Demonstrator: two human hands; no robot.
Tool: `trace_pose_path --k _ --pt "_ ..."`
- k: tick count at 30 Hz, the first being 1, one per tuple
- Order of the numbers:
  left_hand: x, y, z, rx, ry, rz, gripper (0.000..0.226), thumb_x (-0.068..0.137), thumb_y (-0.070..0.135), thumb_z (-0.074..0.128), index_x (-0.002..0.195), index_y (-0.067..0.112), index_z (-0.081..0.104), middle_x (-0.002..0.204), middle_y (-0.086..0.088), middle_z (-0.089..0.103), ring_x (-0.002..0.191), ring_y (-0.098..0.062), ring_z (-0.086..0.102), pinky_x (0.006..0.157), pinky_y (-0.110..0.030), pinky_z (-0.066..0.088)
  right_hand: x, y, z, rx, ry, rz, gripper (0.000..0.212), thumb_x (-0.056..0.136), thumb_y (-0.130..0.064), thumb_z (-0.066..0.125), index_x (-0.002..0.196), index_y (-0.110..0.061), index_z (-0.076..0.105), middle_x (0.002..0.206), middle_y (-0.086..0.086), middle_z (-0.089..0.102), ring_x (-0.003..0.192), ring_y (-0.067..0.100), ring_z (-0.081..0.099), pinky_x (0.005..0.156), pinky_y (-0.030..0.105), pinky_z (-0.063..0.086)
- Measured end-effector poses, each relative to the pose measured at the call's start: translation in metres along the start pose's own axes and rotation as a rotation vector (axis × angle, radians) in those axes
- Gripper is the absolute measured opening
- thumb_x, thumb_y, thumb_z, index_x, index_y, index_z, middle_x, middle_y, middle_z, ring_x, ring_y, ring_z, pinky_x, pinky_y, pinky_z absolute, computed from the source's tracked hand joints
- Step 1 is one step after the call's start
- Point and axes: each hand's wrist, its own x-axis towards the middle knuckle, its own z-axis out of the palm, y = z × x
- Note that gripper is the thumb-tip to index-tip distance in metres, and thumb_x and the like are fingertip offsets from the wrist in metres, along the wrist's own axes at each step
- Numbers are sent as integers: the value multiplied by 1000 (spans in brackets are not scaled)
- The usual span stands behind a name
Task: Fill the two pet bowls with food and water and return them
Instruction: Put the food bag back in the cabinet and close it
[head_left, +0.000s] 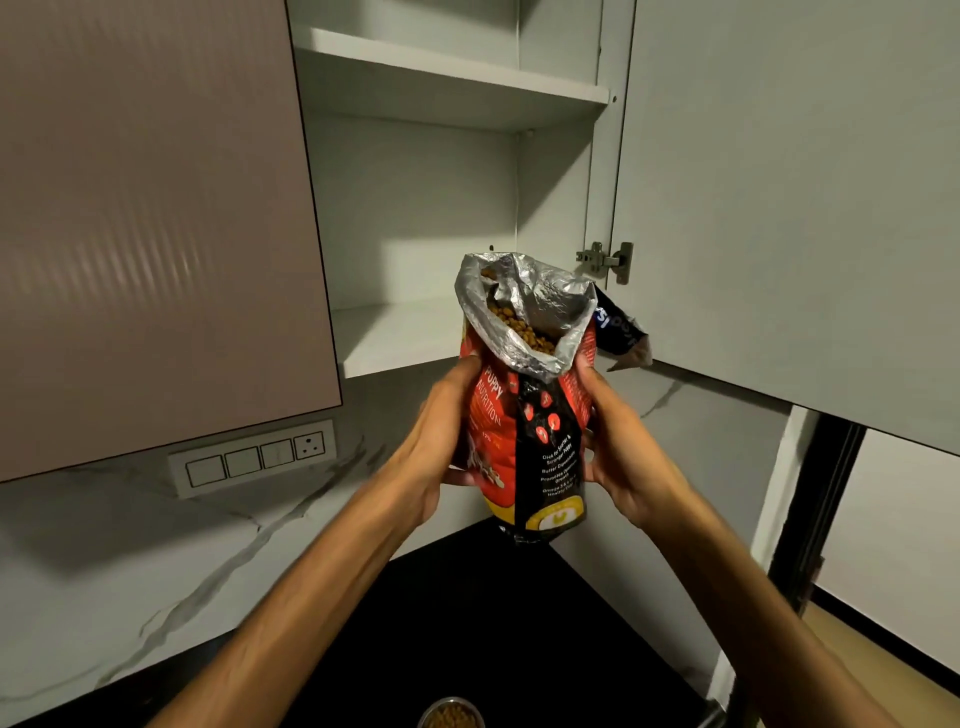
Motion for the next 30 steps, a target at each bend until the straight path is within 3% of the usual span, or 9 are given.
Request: trace_pose_path --k 4,9,13,15,18,22,24,28,30 --pt "7 17 -4 -12 -5 -6 52 99 69 35 114 33 69 78 19 76 80 -17 71 51 -26 53 9 -12 -1 20 25 -16 58 85 -76 56 127 -37 66 112 -11 79 101 5 75 95 54 58" --pt "16 37 -4 15 -22 17 51 100 67 31 101 33 69 69 21 74 72 -16 73 52 -26 54 24 -29 -4 20 9 -44 55 86 -75 60 117 -31 70 101 -7 81 91 9 78 66 38 64" --pt "24 51 -2 -1 -18 32 53 100 69 31 96 33 68 65 19 73 77 -17 70 54 -28 53 39 -42 -7 16 27 -40 50 85 -77 61 93 -33 82 93 -7 81 91 17 76 88 52 62" --pt "29 58 -1 -18 -7 42 51 101 67 33 93 31 69 64 19 73 80 -19 70 60 -31 53 45 -48 -8 -7 29 -42 51 90 -76 56 103 -33 80 98 -7 81 90 13 78 75 43 65" --pt "37 69 -1 -15 0 58 51 102 62 33 86 29 69 60 17 72 69 -19 71 57 -28 52 52 -59 -8 -21 37 -51 53 92 -74 55 114 -29 75 102 -4 81 90 13 79 73 43 65" --pt "49 82 -2 -12 13 93 48 102 59 35 90 26 69 59 16 72 71 -23 69 57 -28 52 67 -74 -7 2 39 -55 48 90 -73 59 100 -31 80 108 3 76 123 35 66 100 71 48" --pt "55 88 -3 -13 17 106 47 102 58 36 91 26 68 60 17 71 71 -24 68 61 -31 52 74 -80 -7 9 14 -54 46 89 -74 59 93 -34 82 118 8 77 126 38 63 103 73 45" --pt "67 102 -6 29 18 101 47 102 58 34 89 25 65 53 8 70 46 -11 69 55 -25 50 98 -93 -8 32 7 -60 45 87 -74 63 91 -33 82 104 2 80 130 40 61 102 76 43" --pt "73 108 -8 38 22 95 46 102 58 35 87 25 63 51 4 69 41 -9 67 53 -23 49 111 -99 -7 28 23 -55 49 87 -74 63 99 -30 80 114 5 77 129 40 63 101 74 46"
